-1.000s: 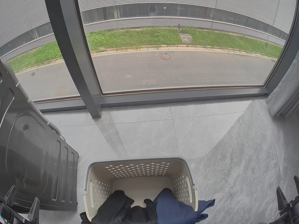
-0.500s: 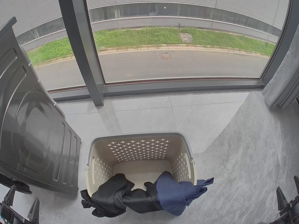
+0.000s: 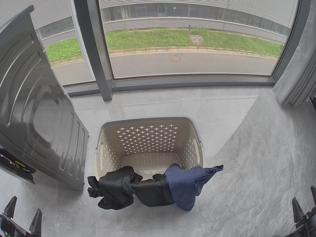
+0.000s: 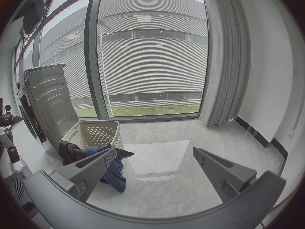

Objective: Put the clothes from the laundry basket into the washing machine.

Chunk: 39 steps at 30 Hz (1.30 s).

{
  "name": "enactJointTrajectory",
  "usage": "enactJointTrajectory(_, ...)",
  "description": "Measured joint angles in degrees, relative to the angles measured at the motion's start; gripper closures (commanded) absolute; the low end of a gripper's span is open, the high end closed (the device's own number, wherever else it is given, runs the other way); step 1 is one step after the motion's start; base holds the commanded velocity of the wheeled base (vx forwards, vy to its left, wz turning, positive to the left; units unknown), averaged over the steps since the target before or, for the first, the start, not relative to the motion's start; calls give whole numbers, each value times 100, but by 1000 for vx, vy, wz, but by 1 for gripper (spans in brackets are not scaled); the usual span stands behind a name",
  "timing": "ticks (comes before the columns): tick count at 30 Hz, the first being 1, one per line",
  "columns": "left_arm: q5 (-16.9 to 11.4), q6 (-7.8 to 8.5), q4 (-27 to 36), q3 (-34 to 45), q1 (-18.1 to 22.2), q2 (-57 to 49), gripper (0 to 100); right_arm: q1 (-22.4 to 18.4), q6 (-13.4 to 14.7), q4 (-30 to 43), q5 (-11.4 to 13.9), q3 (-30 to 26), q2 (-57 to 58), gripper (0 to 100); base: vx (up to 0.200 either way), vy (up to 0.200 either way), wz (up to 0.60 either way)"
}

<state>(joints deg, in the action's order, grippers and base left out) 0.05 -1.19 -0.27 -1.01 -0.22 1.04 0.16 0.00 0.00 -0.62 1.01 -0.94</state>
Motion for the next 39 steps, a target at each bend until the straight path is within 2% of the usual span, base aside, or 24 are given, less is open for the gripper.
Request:
enactJointTrajectory(2,2,0,2,0,-7,0,0,0,0,0,0,0,0,0,-200,0,0)
enactJointTrajectory(14,2,0,2,0,-5,0,0,2,0,0,2,0,0,0,0,0,0)
enactJointTrajectory(39,-15,-37,6,0,-7,0,0,-2,0,0,0,0,0,0,0,200,0)
